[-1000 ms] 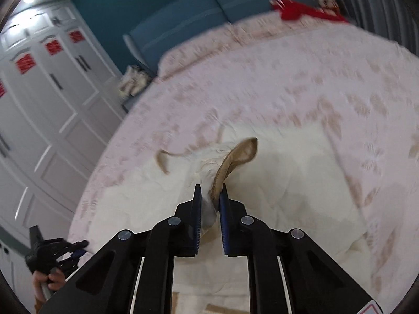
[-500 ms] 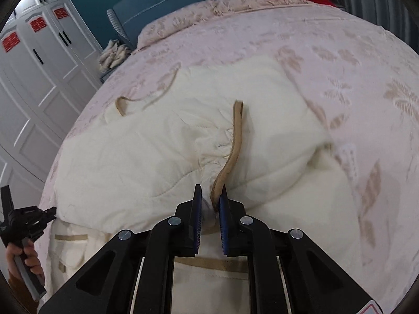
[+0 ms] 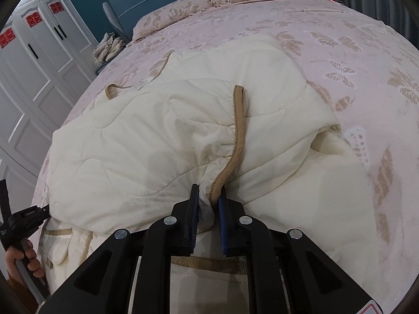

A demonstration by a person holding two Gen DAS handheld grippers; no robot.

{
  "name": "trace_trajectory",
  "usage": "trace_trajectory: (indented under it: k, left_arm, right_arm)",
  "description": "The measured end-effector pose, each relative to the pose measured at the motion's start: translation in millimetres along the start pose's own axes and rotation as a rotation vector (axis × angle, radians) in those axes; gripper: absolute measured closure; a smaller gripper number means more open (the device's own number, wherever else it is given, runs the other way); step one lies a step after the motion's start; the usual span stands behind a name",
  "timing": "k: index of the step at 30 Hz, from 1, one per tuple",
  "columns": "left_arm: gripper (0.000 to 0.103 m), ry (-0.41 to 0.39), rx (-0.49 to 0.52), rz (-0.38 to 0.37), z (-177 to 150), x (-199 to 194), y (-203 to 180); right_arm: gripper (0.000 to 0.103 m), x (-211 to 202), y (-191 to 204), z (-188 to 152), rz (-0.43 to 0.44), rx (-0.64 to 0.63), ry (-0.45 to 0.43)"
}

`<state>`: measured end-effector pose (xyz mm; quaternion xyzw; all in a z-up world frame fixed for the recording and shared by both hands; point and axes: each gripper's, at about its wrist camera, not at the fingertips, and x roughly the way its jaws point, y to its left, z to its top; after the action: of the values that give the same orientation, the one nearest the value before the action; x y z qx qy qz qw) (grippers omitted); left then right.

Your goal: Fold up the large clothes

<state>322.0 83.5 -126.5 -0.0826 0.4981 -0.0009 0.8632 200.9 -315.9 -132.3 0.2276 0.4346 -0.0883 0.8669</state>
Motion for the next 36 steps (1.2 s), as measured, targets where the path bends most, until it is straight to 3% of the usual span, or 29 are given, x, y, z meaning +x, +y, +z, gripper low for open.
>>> trace_trajectory:
  k: [2, 8, 10, 14, 21, 27, 36]
  left_arm:
    - [0.091, -0.025, 0.031, 0.016, 2, -19, -1]
    - [0.091, -0.147, 0.043, 0.026, 9, -87, 8]
    - [0.091, -0.163, 0.042, 0.006, 22, -92, -3]
    - [0.091, -0.132, 0.095, 0.014, 32, -67, -40]
    - [0.088, -0.038, 0.172, 0.066, 13, -6, -78]
    - [0.088, -0.049, 0.203, 0.088, 3, 10, -79]
    - [0.089, -0.133, 0.258, 0.133, -14, 19, -84]
  right_arm:
    - [0.078, -16, 3, 2, -0.028, 0.010, -0.011]
    - [0.076, -80, 18, 8, -0.071, 0.001, -0.145]
    - [0.076, -76, 36, 16, -0.050, -0.035, -0.120]
    - [0.077, -47, 80, 23, -0.016, -0.139, -0.086]
    - [0.077, 10, 115, 13, -0.066, -0.243, 0.011]
    - [0.080, 29, 108, 3, -0.084, -0.268, 0.017]
    - [0.080, 38, 108, -8, -0.101, -0.305, -0.029]
